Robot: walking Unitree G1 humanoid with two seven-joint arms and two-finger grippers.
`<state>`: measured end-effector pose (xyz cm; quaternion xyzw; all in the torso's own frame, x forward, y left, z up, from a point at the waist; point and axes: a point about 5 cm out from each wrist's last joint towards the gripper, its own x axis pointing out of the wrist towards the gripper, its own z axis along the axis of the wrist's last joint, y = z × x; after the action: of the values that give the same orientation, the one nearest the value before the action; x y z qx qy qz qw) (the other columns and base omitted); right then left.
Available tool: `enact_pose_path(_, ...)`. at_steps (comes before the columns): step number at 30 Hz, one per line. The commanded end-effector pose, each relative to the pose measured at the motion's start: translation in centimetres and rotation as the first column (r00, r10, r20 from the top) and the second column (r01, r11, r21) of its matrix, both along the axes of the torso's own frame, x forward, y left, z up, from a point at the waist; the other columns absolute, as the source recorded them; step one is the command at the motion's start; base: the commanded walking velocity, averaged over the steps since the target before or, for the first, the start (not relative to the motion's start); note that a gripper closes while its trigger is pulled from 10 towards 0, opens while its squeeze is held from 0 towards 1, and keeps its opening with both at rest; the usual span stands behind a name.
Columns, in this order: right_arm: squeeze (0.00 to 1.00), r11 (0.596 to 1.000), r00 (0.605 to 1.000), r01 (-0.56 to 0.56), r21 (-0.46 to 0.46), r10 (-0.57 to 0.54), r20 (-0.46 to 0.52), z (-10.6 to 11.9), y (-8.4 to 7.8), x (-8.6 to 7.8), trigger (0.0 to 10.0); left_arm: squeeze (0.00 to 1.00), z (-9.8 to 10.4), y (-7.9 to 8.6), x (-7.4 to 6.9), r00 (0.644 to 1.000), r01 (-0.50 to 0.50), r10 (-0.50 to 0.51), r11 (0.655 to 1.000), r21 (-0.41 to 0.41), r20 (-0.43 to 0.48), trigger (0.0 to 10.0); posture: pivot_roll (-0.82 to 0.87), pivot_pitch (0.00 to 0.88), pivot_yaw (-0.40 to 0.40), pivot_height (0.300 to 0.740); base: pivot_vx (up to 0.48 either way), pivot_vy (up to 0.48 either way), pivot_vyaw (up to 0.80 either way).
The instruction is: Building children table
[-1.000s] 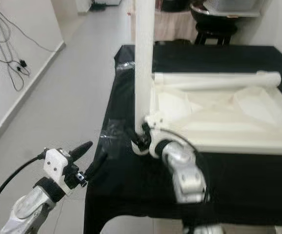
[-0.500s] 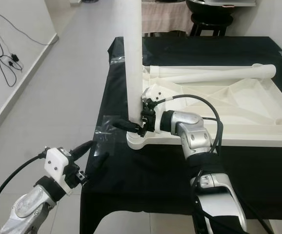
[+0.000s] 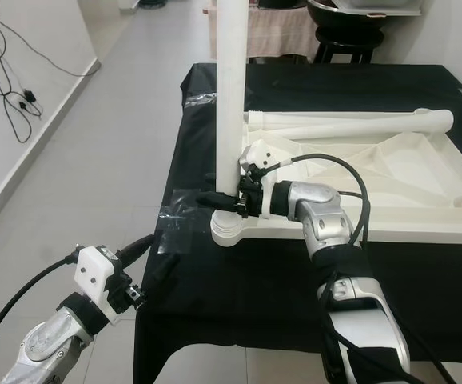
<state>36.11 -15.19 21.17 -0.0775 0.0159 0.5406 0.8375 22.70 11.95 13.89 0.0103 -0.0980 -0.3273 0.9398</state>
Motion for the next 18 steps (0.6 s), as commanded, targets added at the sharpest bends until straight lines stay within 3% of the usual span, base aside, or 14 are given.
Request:
enact_pose_path(1, 0.00, 0.999, 1.000, 0.022, 0.025, -0.022, -0.021, -0.5, -0.5, -0.1, 0.0, 0.00, -0.2, 0.0, -0.2, 1.000, 0.001, -0.001, 1.000, 0.007, -0.010, 10.0, -0.07, 0.147, 0.016, 0.740, 0.000, 0.000, 0.00)
enact_pose_path(3, 0.00, 0.996, 0.996, 0.087, 0.020, -0.087, -0.009, -0.9, -0.9, -0.2, 0.0, 0.00, -0.2, 0.0, -0.2, 1.000, 0.001, -0.001, 1.000, 0.006, -0.010, 10.0, -0.07, 0.151, 0.017, 0.740, 0.000, 0.000, 0.00)
enact_pose_path(4, 0.00, 0.962, 0.963, 0.270, 0.049, -0.270, 0.000, -1.9, -0.3, -0.5, 0.0, 0.00, -0.2, 0.2, -0.1, 1.000, 0.001, -0.001, 1.000, 0.007, -0.010, 10.0, -0.08, 0.151, 0.009, 0.740, 0.000, 0.000, 0.00)
enact_pose_path(7, 0.00, 0.962, 0.963, 0.270, 0.049, -0.270, 0.000, -1.9, -0.3, -0.5, 0.0, 0.00, -0.2, 0.2, -0.1, 1.000, 0.001, -0.001, 1.000, 0.007, -0.010, 10.0, -0.08, 0.151, 0.009, 0.740, 0.000, 0.000, 0.00)
enact_pose_path(8, 0.00, 0.864, 0.869, 0.495, 0.090, -0.493, -0.050, -4.6, 1.8, -2.3, 0.0, 0.00, -0.2, 0.4, 0.0, 1.000, -0.001, 0.001, 1.000, 0.007, -0.008, 10.0, -0.09, 0.156, 0.013, 0.740, 0.000, 0.000, 0.00)
enact_pose_path(9, 0.00, 0.864, 0.869, 0.495, 0.090, -0.493, -0.050, -4.6, 1.8, -2.3, 0.0, 0.00, -0.2, 0.4, 0.0, 1.000, -0.001, 0.001, 1.000, 0.007, -0.008, 10.0, -0.09, 0.156, 0.013, 0.740, 0.000, 0.000, 0.00)
enact_pose_path(10, 0.00, 0.803, 0.803, 0.588, 0.095, -0.594, 0.049, -4.6, 3.1, -3.8, 0.0, 0.00, -0.2, 0.5, 0.2, 1.000, -0.004, 0.004, 1.000, 0.007, -0.007, 10.0, -0.11, 0.153, 0.025, 0.740, 0.000, 0.000, 0.00)
enact_pose_path(11, 0.00, 0.755, 0.757, 0.649, 0.096, -0.653, 0.017, -5.4, 3.5, -4.4, 0.0, 0.00, -0.2, 0.7, 0.3, 1.000, -0.008, 0.008, 1.000, 0.007, -0.006, 10.0, -0.12, 0.142, 0.037, 0.740, 0.000, 0.000, 0.00)
enact_pose_path(14, 0.00, 0.744, 0.747, 0.664, 0.079, -0.664, -0.027, -6.2, 3.6, -4.4, 0.0, 0.00, -0.2, 0.6, 0.4, 1.000, -0.002, 0.002, 1.000, 0.006, -0.006, 10.0, -0.10, 0.147, 0.018, 0.740, 0.000, 0.000, 0.00)
enact_pose_path(18, 0.00, 0.770, 0.772, 0.636, 0.049, -0.634, -0.046, -6.7, 3.8, -3.9, 0.0, 0.00, -0.1, 0.5, 0.6, 1.000, 0.006, -0.006, 1.000, 0.013, 0.000, 10.0, -0.11, 0.145, 0.014, 0.740, 0.000, 0.000, 0.00)
